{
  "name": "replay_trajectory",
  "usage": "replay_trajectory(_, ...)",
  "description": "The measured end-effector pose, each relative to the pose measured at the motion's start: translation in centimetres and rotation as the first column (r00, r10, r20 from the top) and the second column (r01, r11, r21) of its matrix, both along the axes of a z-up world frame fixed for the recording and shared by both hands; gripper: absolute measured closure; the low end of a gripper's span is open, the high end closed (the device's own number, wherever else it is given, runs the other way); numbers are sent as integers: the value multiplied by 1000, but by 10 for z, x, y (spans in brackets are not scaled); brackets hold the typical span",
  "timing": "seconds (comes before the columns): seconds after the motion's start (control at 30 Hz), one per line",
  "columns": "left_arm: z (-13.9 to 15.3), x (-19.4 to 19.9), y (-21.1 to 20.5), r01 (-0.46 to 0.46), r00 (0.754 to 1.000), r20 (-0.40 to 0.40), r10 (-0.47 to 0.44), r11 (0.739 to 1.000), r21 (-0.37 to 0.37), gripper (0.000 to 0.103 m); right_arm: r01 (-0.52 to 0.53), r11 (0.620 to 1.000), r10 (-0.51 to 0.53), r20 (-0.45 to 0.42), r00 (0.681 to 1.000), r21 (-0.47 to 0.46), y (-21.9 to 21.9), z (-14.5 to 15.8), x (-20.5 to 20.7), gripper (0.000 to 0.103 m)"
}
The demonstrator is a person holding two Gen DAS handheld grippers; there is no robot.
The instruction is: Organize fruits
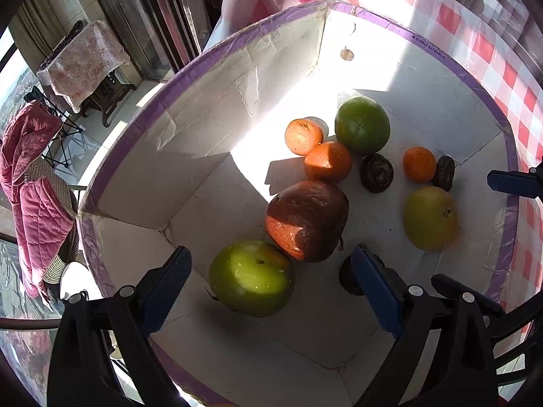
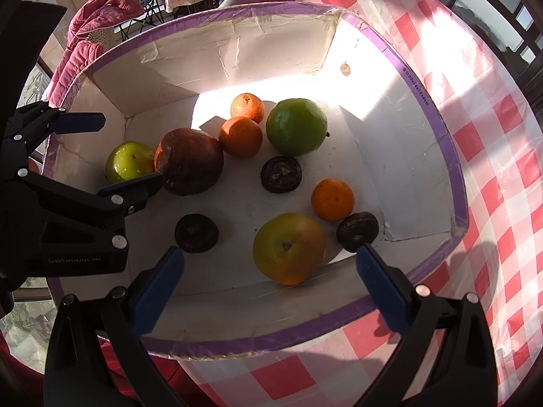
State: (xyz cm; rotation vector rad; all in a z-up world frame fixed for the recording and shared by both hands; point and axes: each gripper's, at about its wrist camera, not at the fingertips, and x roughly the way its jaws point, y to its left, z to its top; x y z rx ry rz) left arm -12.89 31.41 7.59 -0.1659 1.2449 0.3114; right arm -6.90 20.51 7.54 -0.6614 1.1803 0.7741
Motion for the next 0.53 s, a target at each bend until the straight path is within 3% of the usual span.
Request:
replay_trajectory(0.13, 1, -1, 0, -6, 1000, 3, 6, 1000, 3, 11, 0, 1000, 0, -4, 1000, 9, -1, 1, 0, 2)
replay_trajectory(0.2, 7, -4, -2, -15, 999, 36, 13, 999, 44, 11, 5, 999, -4, -24, 1000, 38, -4, 7, 0, 2)
replay_trajectory(0.37, 33, -4, -4, -24, 998, 56, 20, 997, 72, 11, 53, 975, -45, -44, 998, 216, -30, 54, 5, 2)
replay_trajectory(0.47, 56, -3, -11, -32, 996, 83, 22, 992, 120, 11, 100, 956, -94, -34, 995, 276, -56, 77, 13, 2)
replay_trajectory(0.53, 65, -2, -17, -35, 996, 88, 27, 995, 98, 11, 116, 951, -112, -30, 993, 287, -66, 81, 15, 2)
